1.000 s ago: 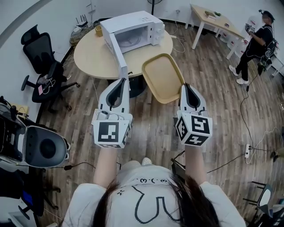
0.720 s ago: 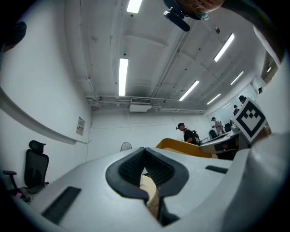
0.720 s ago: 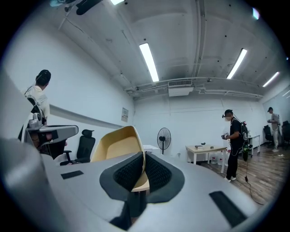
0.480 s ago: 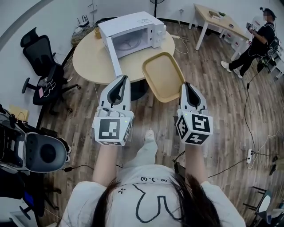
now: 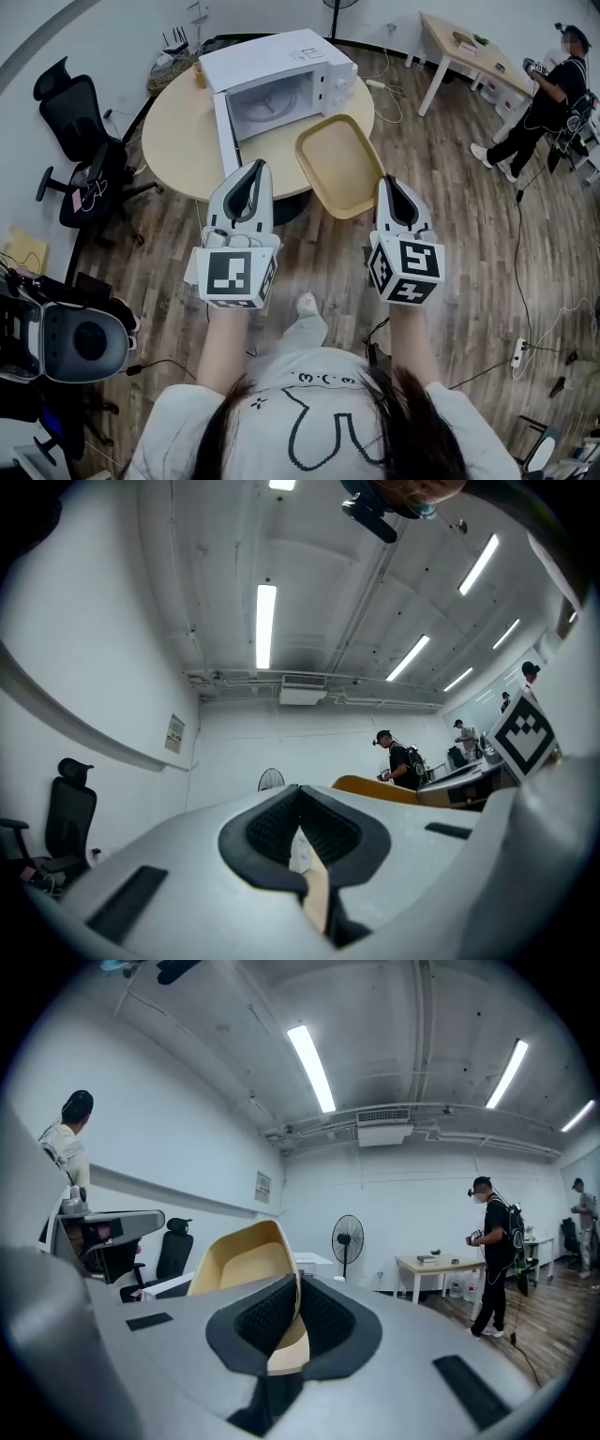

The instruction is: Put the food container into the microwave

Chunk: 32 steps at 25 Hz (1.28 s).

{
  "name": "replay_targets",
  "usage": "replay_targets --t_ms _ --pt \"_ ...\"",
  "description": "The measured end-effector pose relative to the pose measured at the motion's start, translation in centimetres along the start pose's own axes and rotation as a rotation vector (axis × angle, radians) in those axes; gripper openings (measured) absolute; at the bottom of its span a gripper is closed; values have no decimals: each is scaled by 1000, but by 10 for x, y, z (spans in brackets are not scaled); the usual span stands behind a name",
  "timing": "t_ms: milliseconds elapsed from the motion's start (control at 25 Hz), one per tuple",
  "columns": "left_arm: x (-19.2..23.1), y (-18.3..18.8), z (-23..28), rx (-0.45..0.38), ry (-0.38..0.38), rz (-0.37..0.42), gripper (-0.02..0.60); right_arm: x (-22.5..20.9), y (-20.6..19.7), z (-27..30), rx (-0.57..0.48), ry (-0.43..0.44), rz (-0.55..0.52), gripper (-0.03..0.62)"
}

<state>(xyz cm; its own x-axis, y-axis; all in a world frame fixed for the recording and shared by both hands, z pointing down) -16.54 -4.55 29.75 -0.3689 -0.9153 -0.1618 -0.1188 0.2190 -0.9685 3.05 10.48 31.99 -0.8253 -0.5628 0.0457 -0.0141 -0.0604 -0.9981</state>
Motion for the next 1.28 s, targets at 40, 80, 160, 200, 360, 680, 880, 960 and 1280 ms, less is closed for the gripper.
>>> replay_targets --t_ms 40,80,160,200,360,680,880,960,1280 --pt "4 -4 11 1 8 -6 9 -2 0 14 6 7 0 38" --pt "8 -7 21 2 15 -13 9 -4 0 27 11 14 0 38" --pt "16 -15 42 6 30 -26 9 -7 -1 54 22 30 -3 38" --pt "20 -19 52 9 37 -32 9 -8 -1 67 27 38 -6 38" --pt "37 -31 88 21 68 -53 9 -13 1 116 40 66 -15 38" --pt "61 -53 143 49 86 -68 9 -14 -6 192 81 114 -13 38" --pt "70 -59 152 55 117 -89 9 -11 -8 216 100 143 -20 38" --pt "72 -59 152 57 139 -94 9 -11 -8 223 108 161 -24 38" --pt "71 -60 147 89 250 -84 9 -10 -15 256 142 261 -7 38"
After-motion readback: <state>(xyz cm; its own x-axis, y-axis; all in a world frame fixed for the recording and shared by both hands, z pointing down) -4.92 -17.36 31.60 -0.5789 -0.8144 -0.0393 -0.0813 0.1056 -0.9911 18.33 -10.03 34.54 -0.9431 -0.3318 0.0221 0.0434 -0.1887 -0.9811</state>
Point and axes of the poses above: the fingertips, and each gripper's own axes: z forward along the fingers, x to its left, y out of its top, the point moved 9 cm from there along -z, backward along the fingers, and after that the axes turned 9 degrees about -y, right-handed, at the moved point
